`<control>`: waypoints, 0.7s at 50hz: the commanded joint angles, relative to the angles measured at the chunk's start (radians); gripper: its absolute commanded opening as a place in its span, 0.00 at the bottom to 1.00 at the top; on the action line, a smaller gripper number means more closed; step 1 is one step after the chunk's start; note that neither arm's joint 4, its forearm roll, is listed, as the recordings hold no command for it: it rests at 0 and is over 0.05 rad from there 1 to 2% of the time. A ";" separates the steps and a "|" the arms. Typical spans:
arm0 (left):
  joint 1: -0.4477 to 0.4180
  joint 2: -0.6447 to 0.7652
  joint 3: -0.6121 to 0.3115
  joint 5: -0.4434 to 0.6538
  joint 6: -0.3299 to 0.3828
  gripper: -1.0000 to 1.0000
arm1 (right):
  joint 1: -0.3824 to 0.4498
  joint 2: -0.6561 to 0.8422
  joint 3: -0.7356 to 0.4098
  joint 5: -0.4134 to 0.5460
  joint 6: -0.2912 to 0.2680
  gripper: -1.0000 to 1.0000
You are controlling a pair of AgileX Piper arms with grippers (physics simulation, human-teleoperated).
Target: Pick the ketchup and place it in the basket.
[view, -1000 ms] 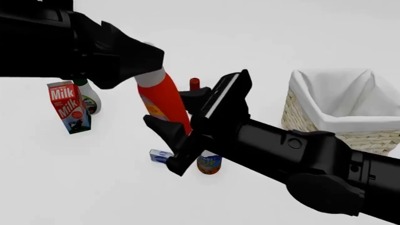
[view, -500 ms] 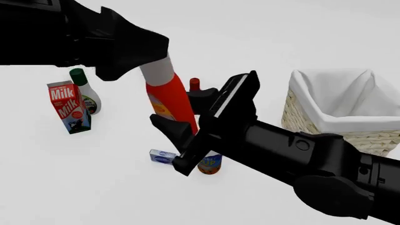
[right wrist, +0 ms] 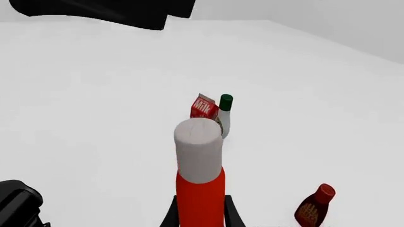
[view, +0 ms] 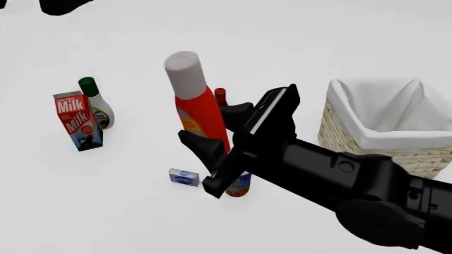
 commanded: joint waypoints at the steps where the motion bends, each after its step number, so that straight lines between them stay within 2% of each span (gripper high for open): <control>1: 0.079 -0.047 -0.005 -0.015 -0.012 1.00 | -0.027 -0.022 0.004 0.000 0.025 0.00; 7: 0.130 -0.108 0.088 -0.068 -0.033 1.00 | -0.049 -0.034 0.007 0.004 0.027 0.00; 11: 0.175 -0.163 0.181 -0.124 -0.052 1.00 | -0.068 -0.046 0.002 0.011 0.034 0.00; 12: 0.177 -0.181 0.212 -0.142 -0.078 1.00 | -0.074 -0.049 0.001 0.013 0.032 0.00; 14: 0.201 -0.198 0.237 -0.161 -0.068 1.00 | -0.082 -0.052 -0.001 0.015 0.036 0.00; 16: 0.201 -0.214 0.265 -0.176 -0.086 1.00 | -0.089 -0.055 -0.001 0.017 0.032 0.00; 17: 0.227 -0.227 0.285 -0.190 -0.067 1.00 | -0.095 -0.058 -0.004 0.021 0.043 0.00; 18: 0.227 -0.241 0.311 -0.203 -0.092 1.00 | -0.098 -0.063 -0.006 0.025 0.042 0.00; 22: 0.300 -0.290 0.385 -0.246 -0.077 1.00 | -0.122 -0.074 -0.010 0.032 0.042 0.00; 23: 0.301 -0.304 0.408 -0.257 -0.094 1.00 | -0.128 -0.077 -0.010 0.033 0.042 0.00; 25: 0.323 -0.321 0.442 -0.275 -0.077 1.00 | -0.135 -0.084 -0.011 0.036 0.046 0.00; 26: 0.321 -0.339 0.467 -0.290 -0.101 1.00 | -0.146 -0.086 -0.013 0.038 0.042 0.00; 28: 0.334 -0.349 0.479 -0.299 -0.080 1.00 | -0.154 -0.088 -0.013 0.037 0.043 0.00; 29: 0.346 -0.370 0.508 -0.316 -0.118 1.00 | -0.158 -0.096 -0.013 0.042 0.046 0.00; 30: 0.353 -0.378 0.519 -0.324 -0.121 1.00 | -0.164 -0.099 -0.014 0.044 0.048 0.00; 31: 0.371 -0.392 0.539 -0.337 -0.088 1.00 | -0.170 -0.108 -0.013 0.048 0.047 0.00; 32: 0.369 -0.402 0.557 -0.345 -0.120 1.00 | -0.170 -0.112 -0.013 0.051 0.050 0.00; 34: 0.392 -0.419 0.592 -0.368 -0.088 1.00 | -0.180 -0.122 -0.013 0.057 0.051 0.00; 35: 0.394 -0.432 0.611 -0.380 -0.112 1.00 | -0.183 -0.128 -0.014 0.061 0.054 0.00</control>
